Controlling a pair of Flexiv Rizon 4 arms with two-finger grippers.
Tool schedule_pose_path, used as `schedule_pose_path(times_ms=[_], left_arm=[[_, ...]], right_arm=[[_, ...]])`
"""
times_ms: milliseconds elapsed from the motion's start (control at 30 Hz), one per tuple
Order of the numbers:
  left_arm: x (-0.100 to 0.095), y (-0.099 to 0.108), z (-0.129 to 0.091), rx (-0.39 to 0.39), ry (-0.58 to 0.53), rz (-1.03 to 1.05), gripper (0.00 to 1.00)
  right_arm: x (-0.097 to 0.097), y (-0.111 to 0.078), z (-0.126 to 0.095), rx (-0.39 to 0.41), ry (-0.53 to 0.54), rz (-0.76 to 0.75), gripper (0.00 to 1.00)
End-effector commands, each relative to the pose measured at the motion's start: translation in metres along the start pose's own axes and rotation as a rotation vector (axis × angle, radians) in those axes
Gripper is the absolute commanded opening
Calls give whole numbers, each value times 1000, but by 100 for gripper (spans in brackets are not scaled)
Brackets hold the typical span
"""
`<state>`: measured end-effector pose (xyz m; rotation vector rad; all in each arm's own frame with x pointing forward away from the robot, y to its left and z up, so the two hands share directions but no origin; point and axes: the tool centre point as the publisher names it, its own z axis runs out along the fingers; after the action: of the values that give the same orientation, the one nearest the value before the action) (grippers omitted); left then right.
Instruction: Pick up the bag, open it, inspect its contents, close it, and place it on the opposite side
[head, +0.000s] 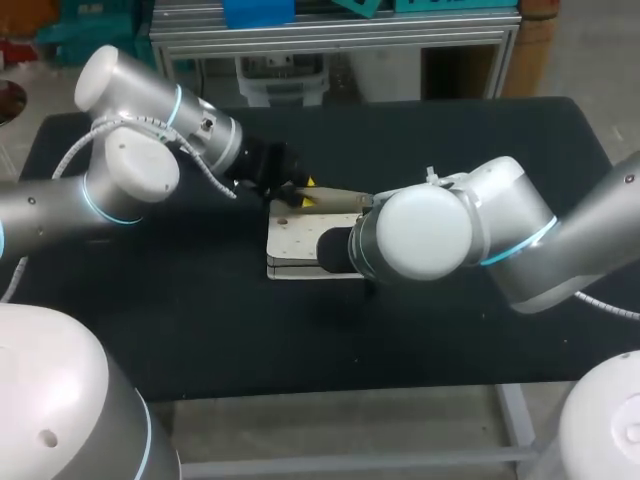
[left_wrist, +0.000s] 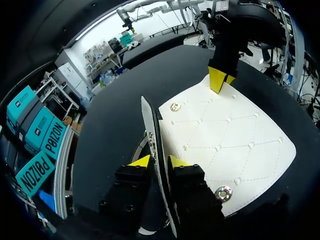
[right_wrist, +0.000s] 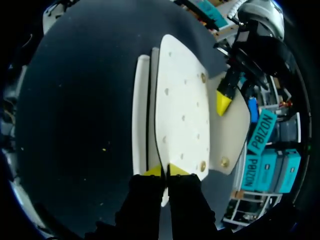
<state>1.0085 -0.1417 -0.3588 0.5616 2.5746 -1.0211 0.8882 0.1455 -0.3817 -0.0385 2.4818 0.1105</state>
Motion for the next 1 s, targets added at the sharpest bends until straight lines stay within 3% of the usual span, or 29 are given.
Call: schedule_pose_path(times_ms=[33, 400, 433, 467, 500, 833, 1000], left_arm=[[-2, 0, 0, -8, 12, -4, 0], [-2, -3, -6, -12, 15, -24, 0], [-2, -4, -7, -8, 12, -28, 0], [-2, -5, -8, -8, 9, -31, 0], [-2, -6, -9, -9, 4, -32, 0], [-13, -15, -34, -14, -85, -91, 0], [-21, -25, -48, -27, -128, -126, 0]], right_arm=[[2, -1, 2, -3, -4, 1, 0], [0, -2, 0, -9, 7, 24, 0], [-1, -2, -2, -17, 10, 27, 31], [-2, -2, -4, -17, 15, 38, 79], [-3, -2, -6, -17, 17, 49, 100], [-5, 1, -53, -77, -71, 49, 100], [-12, -2, -72, -64, -95, 71, 100]])
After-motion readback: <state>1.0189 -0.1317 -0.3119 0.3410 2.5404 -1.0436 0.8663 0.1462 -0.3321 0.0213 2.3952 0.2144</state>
